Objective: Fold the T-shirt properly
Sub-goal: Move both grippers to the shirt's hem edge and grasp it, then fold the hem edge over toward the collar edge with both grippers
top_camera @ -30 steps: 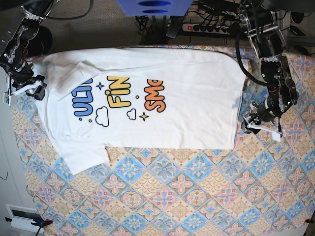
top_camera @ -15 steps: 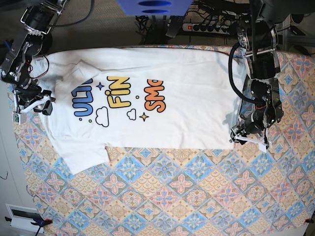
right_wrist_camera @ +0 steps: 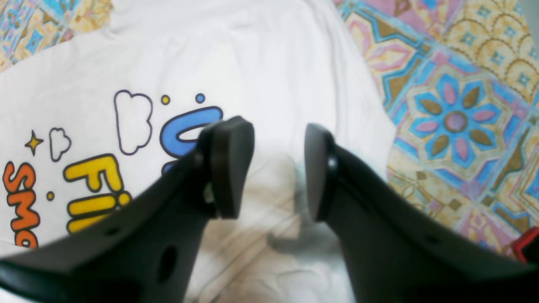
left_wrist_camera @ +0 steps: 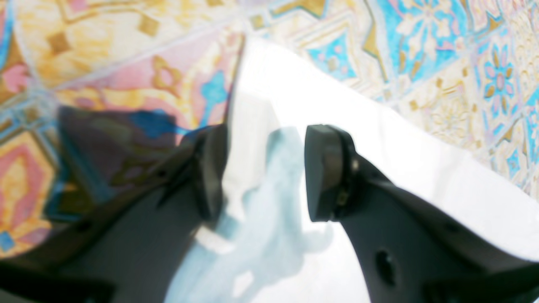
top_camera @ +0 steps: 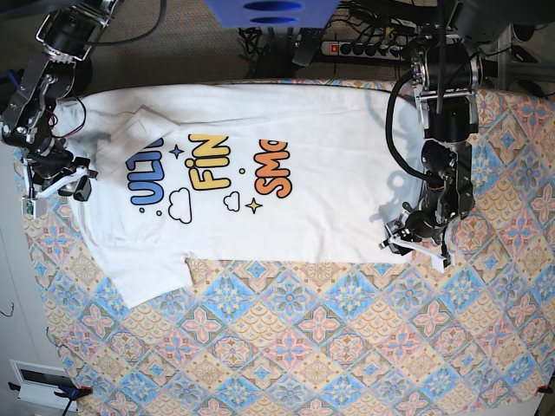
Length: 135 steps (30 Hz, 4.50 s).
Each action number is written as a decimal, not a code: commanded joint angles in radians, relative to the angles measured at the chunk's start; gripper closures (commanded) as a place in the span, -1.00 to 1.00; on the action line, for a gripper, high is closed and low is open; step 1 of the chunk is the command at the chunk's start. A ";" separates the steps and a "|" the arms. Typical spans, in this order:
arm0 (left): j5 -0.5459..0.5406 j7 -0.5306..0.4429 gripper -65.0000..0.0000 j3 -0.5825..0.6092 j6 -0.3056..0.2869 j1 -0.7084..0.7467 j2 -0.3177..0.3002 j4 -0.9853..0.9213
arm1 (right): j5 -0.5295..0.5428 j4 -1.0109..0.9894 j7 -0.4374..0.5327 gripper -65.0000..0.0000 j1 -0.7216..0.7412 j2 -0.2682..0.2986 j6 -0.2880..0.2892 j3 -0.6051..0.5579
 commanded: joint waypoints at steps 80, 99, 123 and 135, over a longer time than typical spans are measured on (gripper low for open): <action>-0.009 0.030 1.00 -0.053 -0.084 0.518 0.000 0.789 | -0.251 -1.241 0.736 0.98 0.619 0.249 0.169 -0.573; -0.004 0.024 1.00 -0.053 -0.081 0.605 0.000 0.918 | -0.251 -0.716 0.534 0.98 0.357 0.252 0.225 -0.283; -0.004 0.029 1.00 -0.139 -0.084 0.823 -0.085 1.021 | -0.248 -0.377 0.451 0.98 0.059 0.252 0.273 -0.119; -0.003 0.026 1.00 -0.145 -0.087 0.834 -0.091 0.852 | -0.251 -0.377 0.454 0.98 -0.031 0.252 0.273 -0.073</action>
